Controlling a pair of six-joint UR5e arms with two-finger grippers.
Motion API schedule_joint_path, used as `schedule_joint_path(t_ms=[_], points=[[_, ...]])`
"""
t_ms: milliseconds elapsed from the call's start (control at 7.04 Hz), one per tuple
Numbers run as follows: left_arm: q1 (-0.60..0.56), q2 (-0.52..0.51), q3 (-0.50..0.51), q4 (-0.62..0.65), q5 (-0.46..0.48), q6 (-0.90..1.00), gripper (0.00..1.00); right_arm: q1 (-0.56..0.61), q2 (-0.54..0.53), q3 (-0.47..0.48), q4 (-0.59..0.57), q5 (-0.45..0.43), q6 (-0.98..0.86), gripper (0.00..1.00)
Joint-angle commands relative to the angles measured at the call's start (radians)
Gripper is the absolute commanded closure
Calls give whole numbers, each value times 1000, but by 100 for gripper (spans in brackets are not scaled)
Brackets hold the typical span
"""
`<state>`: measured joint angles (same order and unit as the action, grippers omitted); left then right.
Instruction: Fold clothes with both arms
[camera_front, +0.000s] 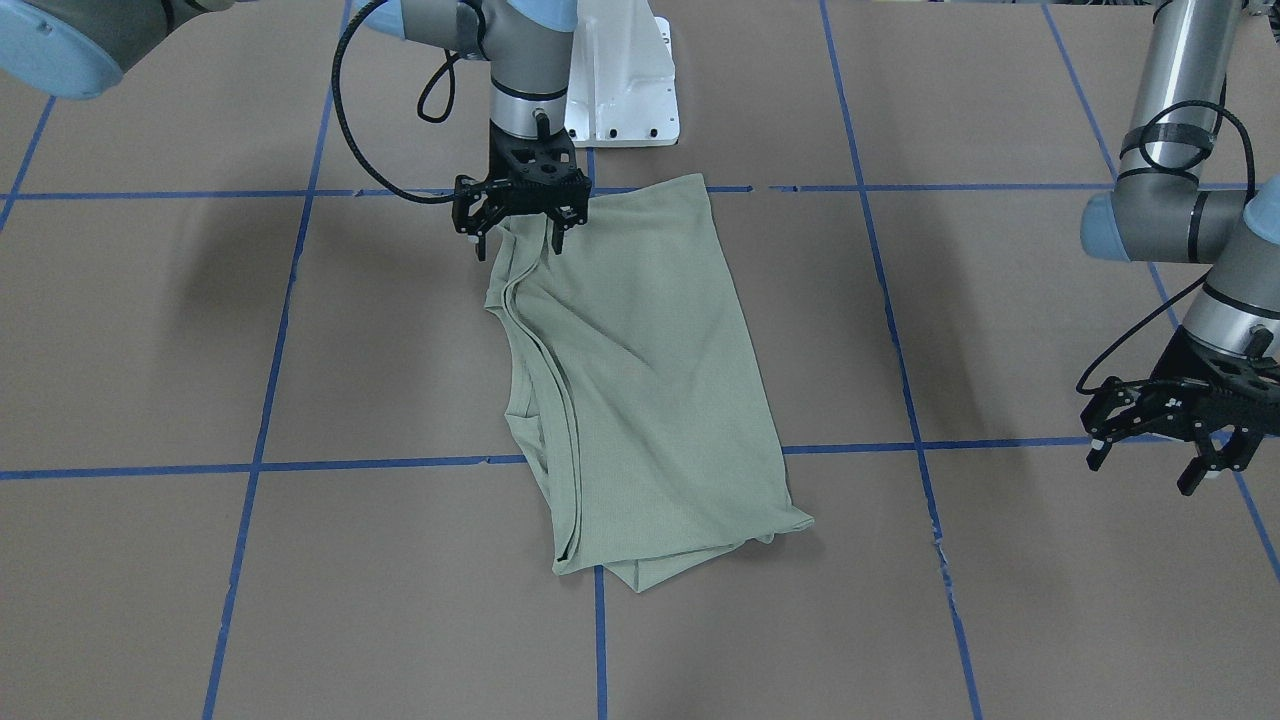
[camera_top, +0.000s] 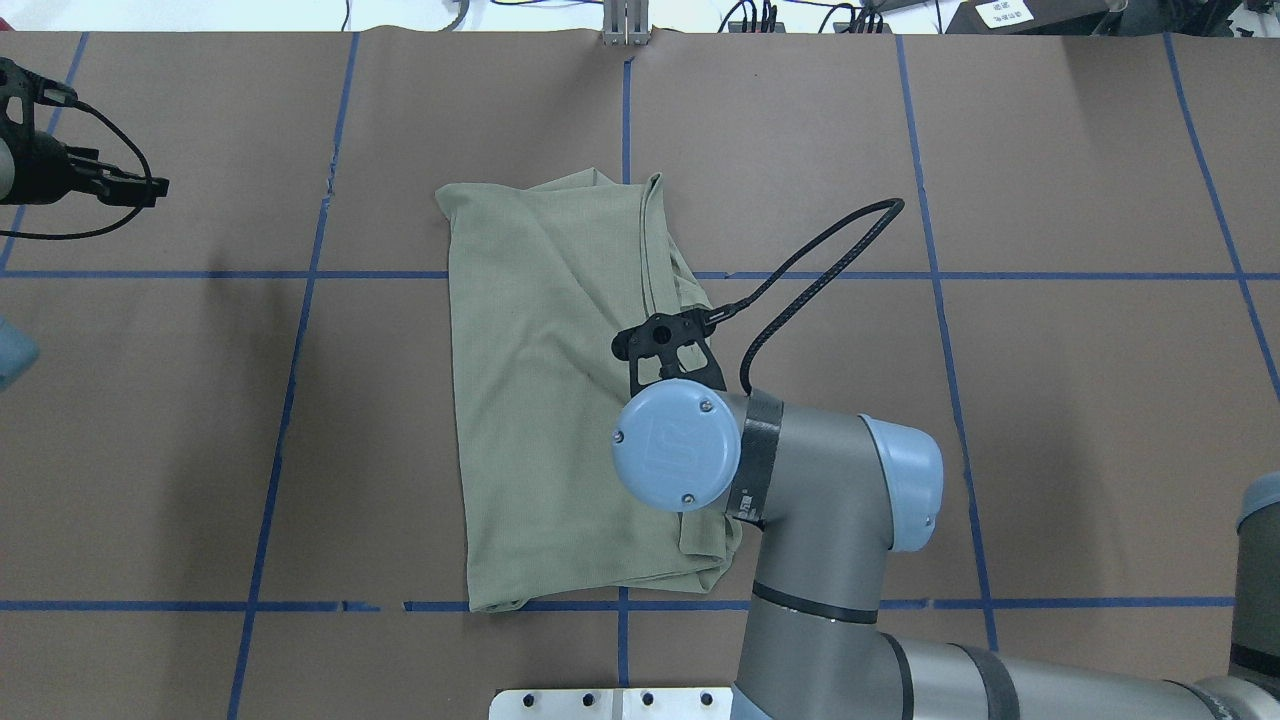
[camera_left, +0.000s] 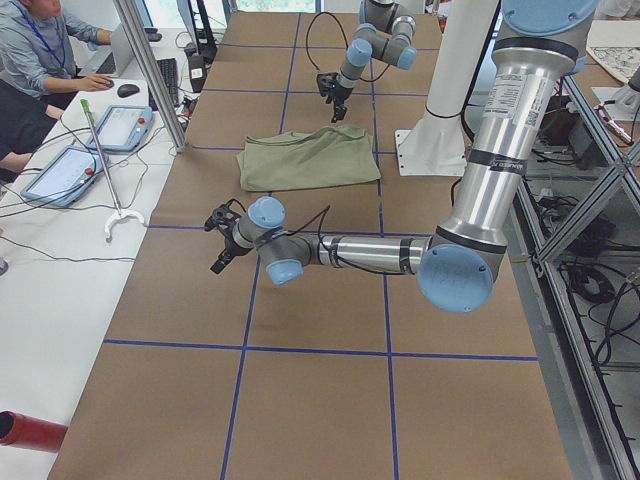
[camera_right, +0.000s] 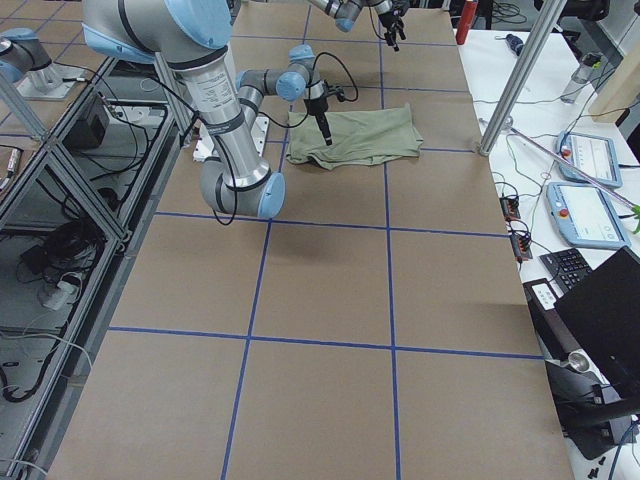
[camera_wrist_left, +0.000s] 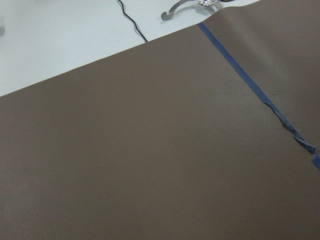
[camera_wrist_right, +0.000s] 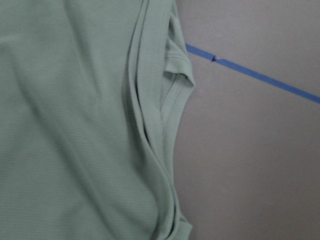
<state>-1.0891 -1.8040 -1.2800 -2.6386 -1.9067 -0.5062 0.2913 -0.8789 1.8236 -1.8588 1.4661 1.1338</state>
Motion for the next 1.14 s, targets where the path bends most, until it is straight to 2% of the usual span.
schedule_joint_path(t_ms=[0, 284, 852, 994], points=[[0, 8, -1, -1, 0, 0, 0, -53, 31, -106, -14, 0, 102, 0], [0, 11, -1, -1, 0, 0, 0, -61, 41, -147, -75, -10, 103, 0], [2, 11, -1, -3, 0, -43, 0, -58, 25, -135, -163, -18, 78, 0], [2, 14, 5, -38, 0, -44, 0, -51, 21, -109, -222, -18, 49, 0]])
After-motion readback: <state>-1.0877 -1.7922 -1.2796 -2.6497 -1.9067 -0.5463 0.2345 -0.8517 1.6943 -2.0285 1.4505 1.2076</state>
